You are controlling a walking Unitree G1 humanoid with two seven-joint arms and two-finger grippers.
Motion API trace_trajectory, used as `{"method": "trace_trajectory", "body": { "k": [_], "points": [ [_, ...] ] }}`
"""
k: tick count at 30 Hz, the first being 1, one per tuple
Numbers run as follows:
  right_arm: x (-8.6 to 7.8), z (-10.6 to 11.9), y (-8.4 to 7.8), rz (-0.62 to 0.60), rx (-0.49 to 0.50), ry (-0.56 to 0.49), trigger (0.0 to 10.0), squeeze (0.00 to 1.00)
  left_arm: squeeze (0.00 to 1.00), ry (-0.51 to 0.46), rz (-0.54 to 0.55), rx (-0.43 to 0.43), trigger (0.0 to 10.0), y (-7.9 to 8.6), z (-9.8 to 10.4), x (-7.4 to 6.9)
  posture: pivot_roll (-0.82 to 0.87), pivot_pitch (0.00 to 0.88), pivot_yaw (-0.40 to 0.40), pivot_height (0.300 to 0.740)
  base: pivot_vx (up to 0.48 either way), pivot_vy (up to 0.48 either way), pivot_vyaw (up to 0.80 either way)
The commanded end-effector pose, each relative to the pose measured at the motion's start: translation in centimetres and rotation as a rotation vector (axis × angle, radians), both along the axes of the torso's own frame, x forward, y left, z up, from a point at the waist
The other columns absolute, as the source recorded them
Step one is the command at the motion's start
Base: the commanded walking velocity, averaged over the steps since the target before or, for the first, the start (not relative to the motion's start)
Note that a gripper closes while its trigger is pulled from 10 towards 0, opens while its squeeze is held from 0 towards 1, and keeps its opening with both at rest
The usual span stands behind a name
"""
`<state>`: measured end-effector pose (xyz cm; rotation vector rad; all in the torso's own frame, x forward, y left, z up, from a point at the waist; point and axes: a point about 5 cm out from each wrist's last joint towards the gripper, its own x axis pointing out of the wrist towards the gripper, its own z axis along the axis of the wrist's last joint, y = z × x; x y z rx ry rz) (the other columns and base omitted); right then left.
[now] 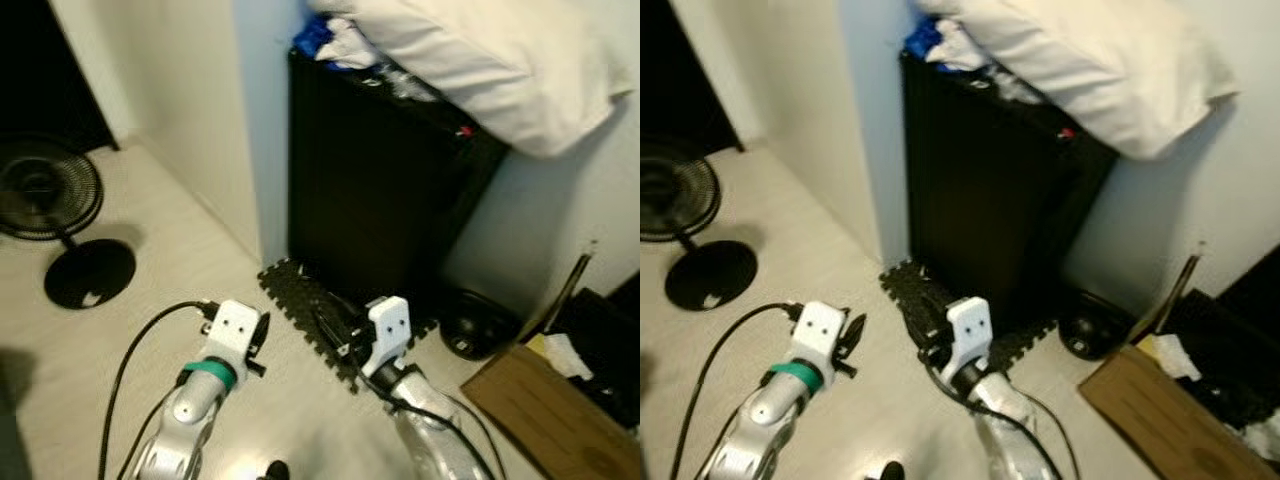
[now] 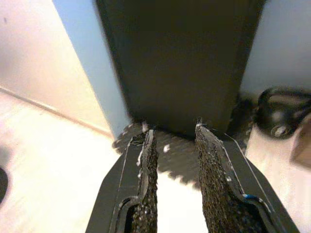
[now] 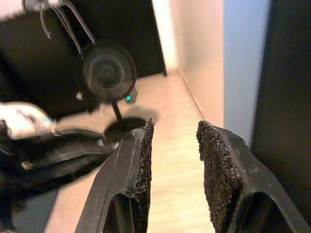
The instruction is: Clean up the room
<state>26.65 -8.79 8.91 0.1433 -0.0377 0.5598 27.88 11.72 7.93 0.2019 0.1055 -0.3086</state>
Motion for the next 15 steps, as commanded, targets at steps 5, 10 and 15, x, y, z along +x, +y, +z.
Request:
{"method": "trace_trajectory", "body": {
  "k": [5,10,15],
  "points": [
    [-0.08,0.25,0.97,0.023,0.044,0.027,10.0,0.0,0.0,0.016,0.029,0.031,10.0,1.03,-0.49,-0.22,0.04,0.03,0.008,0.74,0.469,0.0,0.48],
    [-0.03,0.32,0.8,0.019,0.06,0.037,10.0,0.0,0.0,0.017,0.029,0.033,10.0,1.08,-0.51,-0.2,0.04,0.032,0.011,0.74,0.469,0.0,0.0],
    [-0.16,0.35,0.82,0.028,0.051,0.036,10.0,0.0,0.0,0.019,0.028,0.035,10.0,1.11,-0.53,-0.19,0.04,0.032,0.011,0.74,0.468,0.0,0.0]
  ]
}}
